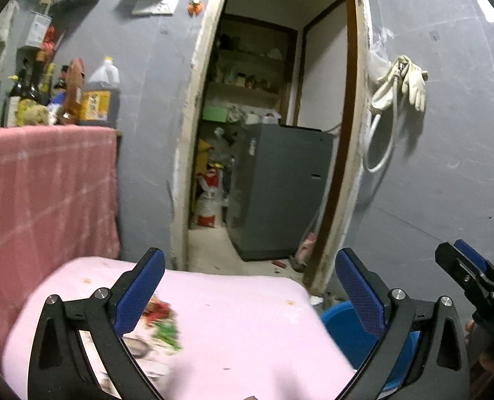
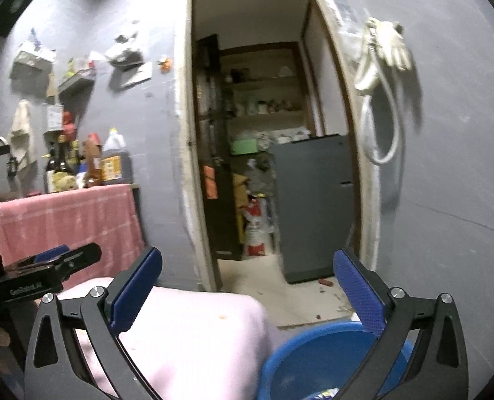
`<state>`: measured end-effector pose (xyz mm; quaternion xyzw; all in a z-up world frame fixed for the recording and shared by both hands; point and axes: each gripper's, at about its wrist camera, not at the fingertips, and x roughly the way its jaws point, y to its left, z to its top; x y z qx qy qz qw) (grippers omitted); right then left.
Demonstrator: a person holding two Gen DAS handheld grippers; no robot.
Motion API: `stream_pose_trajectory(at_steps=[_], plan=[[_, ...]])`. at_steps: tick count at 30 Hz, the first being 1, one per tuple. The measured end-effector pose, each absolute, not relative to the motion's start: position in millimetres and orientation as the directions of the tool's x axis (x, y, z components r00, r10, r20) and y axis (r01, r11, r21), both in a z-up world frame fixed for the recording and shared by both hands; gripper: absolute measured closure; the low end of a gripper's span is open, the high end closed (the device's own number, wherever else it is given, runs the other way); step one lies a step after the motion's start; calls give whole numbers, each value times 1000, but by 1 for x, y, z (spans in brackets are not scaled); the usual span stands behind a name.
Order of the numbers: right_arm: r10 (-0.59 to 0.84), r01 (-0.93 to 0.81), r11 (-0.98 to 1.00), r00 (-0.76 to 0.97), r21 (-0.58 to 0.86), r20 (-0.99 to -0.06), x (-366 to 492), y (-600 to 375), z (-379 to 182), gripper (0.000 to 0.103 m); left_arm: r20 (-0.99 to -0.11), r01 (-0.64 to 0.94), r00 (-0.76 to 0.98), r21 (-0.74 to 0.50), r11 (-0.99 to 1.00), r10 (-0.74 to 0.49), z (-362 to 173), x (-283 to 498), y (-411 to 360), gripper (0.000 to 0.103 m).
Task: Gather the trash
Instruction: 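Move both tools back over the scraps on the table, then grasp the purple shell piece with the left tool while the right tool grasps the green wrapper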
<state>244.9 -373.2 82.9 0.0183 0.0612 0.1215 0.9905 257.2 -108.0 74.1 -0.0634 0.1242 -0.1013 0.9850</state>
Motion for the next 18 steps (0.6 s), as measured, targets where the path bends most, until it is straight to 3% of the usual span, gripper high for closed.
stream_pose_trajectory(at_steps=[9, 18], plan=[[318, -325, 945, 941, -44, -114, 239, -306, 90, 0, -208, 95, 971, -120, 988, -119, 76, 235, -46, 3], [378, -393, 917, 911, -69, -165, 250, -254, 80, 0, -252, -6, 967, -156, 988, -34, 50, 226, 16, 3]])
